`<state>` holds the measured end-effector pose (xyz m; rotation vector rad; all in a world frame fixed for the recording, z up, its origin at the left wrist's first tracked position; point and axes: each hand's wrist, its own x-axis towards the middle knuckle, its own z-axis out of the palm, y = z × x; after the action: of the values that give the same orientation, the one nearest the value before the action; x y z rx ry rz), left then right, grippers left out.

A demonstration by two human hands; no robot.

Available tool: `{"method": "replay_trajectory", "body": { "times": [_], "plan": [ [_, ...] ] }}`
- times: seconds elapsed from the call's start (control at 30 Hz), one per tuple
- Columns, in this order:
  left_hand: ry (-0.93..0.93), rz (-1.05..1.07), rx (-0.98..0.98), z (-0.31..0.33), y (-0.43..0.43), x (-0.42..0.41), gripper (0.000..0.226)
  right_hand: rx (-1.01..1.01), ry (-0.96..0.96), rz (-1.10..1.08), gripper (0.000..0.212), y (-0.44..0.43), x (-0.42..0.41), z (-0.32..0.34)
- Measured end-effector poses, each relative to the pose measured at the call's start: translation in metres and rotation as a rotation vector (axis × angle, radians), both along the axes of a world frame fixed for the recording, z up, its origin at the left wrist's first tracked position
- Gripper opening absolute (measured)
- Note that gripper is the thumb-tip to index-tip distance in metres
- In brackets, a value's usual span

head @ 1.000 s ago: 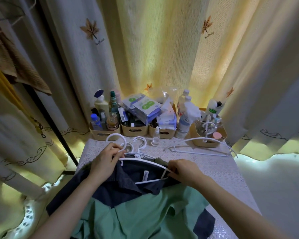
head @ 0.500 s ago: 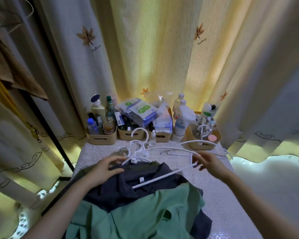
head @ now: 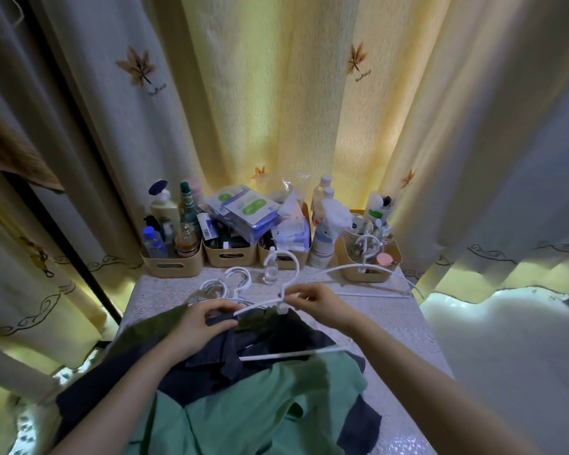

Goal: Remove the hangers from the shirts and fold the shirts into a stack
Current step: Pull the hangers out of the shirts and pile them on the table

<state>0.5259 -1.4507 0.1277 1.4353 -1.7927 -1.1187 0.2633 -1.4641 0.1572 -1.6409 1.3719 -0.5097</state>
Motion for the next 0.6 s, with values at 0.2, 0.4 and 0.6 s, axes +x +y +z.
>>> {"method": "replay_trajectory", "body": {
  "times": [0.2, 0.4, 0.6],
  "plan": [
    [-0.045, 0.041, 0.073, -0.013, 0.003, 0.018, 0.028, 0.039, -0.054, -0.377, 0.019, -0.050, -0.110, 0.006],
    [-0.063, 0.124, 0.063, -0.019, 0.005, 0.011, 0.026, -0.015, 0.141, -0.668, 0.031, -0.076, -0.192, -0.052],
    [-0.069, 0.137, 0.085, -0.015, -0.001, 0.017, 0.024, 0.020, 0.242, -0.570, 0.027, -0.106, -0.189, -0.085]
  ]
}}
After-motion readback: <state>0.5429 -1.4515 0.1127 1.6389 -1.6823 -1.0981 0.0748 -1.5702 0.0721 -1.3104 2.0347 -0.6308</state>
